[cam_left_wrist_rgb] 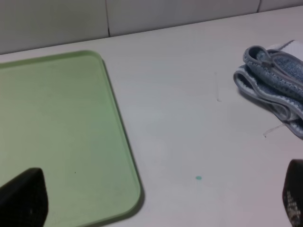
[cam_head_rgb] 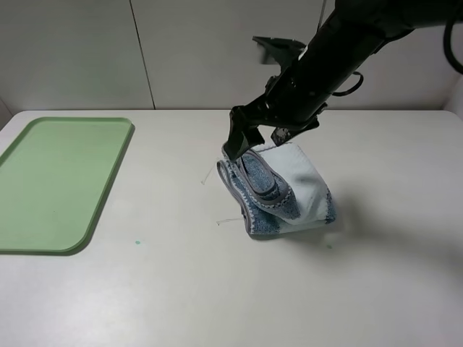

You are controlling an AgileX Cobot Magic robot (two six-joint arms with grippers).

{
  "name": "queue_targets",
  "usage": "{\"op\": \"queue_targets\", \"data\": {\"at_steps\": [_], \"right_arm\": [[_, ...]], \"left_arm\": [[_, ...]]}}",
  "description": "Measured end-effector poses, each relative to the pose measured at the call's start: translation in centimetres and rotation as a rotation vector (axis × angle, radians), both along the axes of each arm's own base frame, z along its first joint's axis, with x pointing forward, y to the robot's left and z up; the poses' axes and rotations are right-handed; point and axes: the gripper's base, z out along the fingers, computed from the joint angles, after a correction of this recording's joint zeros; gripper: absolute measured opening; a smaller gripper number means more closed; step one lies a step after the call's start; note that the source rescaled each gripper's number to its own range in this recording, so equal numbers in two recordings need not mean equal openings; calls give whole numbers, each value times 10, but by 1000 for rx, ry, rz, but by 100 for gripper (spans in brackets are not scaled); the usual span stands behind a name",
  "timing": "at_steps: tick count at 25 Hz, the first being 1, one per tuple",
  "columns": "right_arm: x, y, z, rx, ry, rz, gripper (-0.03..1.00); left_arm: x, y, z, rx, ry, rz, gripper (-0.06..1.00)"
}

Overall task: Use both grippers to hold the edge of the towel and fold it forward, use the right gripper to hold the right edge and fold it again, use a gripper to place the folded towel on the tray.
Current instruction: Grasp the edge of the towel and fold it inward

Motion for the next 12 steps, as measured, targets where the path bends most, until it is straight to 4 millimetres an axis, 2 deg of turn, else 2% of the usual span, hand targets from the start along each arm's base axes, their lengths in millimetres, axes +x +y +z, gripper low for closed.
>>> {"op": "queue_targets", "data": {"at_steps": [6,12], "right_arm": [[-18,-15,37,-26,-59,5,100],[-41,-39,67,-136,-75,4,100]], "left_arm": [[0,0,0,0,0,0,100],[0,0,0,0,0,0,100]]}}
